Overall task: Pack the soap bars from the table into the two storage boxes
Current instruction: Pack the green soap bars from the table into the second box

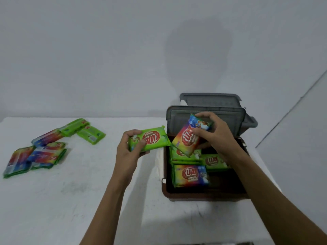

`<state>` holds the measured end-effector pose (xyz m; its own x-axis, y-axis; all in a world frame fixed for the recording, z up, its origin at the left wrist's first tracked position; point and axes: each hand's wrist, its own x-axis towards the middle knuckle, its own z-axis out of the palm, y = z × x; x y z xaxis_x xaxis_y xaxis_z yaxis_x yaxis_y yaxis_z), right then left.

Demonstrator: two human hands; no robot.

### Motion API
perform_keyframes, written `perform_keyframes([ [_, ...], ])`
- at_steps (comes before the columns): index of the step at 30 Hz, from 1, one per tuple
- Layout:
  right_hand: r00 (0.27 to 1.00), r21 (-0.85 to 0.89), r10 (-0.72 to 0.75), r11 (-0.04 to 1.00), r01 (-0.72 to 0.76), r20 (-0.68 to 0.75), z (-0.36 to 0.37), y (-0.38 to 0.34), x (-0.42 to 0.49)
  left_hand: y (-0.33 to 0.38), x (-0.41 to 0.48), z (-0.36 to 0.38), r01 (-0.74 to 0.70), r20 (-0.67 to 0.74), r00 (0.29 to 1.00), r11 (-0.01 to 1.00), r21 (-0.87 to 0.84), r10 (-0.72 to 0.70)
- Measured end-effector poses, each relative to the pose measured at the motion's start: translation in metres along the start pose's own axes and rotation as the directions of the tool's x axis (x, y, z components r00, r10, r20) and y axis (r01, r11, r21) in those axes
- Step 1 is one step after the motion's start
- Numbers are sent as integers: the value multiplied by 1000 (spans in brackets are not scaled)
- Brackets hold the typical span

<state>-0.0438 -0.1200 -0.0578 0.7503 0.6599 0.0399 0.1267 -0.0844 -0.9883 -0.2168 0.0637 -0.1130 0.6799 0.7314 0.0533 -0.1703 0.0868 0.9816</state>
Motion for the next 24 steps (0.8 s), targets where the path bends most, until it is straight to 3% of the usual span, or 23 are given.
perform_keyframes([
  [9, 988, -112, 152, 982, -154, -27, -72, 16, -46, -15, -5, 59, -7, 70, 998, 1000, 24, 5],
  [16, 973, -461, 217, 858, -227, -76, -97, 42, -57, -24, -16, 85, -66, 84, 995, 984, 163, 53],
  [20, 960, -485, 279, 838, -250, -13, -96, 54, -60, -27, -21, 87, -77, 84, 995, 973, 218, 60],
  [24, 917, -500, 394, 784, -368, -56, -92, 66, -57, -28, -21, 86, -70, 44, 997, 970, 233, 61],
])
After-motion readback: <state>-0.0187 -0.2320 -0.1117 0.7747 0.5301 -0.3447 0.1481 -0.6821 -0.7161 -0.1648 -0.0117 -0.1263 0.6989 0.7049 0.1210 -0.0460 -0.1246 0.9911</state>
